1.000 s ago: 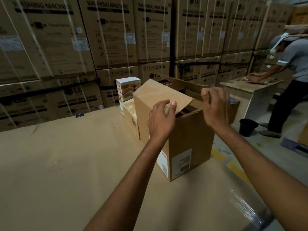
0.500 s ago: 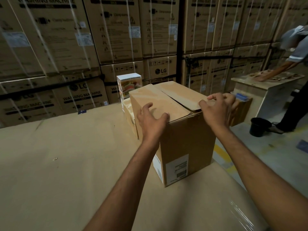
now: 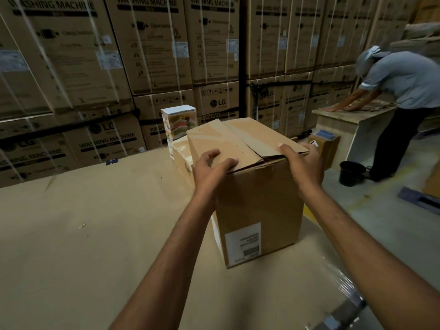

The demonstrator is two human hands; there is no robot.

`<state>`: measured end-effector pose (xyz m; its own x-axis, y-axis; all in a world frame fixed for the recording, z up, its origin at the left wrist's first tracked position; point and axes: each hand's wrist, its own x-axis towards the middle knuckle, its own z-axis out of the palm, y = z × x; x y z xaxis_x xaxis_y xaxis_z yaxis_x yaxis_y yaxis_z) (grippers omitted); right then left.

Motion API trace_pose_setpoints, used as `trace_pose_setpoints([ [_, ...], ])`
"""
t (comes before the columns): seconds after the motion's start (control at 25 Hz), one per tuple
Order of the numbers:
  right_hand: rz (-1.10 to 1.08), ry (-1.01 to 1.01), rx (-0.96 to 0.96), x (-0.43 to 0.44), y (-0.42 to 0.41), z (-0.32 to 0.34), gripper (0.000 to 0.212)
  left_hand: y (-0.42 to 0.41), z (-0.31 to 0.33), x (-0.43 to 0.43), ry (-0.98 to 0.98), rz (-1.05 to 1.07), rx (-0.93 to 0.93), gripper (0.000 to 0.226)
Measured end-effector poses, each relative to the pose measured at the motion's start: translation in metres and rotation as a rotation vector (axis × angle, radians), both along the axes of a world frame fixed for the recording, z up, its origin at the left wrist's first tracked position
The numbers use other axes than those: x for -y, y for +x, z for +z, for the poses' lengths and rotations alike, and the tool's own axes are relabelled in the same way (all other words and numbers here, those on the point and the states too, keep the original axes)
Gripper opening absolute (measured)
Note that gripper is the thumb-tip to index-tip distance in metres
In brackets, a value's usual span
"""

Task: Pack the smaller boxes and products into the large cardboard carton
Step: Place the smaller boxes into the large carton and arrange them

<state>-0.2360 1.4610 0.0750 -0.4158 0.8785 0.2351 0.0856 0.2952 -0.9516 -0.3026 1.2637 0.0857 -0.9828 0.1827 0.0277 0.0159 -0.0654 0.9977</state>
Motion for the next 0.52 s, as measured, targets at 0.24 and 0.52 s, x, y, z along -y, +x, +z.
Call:
trace_pose_setpoints([
  [0.24, -0.138, 0.021, -0.084, 0.097, 0.079, 0.011, 0.052, 0.062, 0.028, 0.084, 0.005, -0.115, 0.005, 0.033],
  [0.52, -0.107, 0.109, -0.114, 0.220, 0.151, 0.021, 0.056, 0.122, 0.033, 0.205, -0.001, -0.152, 0.016, 0.025],
])
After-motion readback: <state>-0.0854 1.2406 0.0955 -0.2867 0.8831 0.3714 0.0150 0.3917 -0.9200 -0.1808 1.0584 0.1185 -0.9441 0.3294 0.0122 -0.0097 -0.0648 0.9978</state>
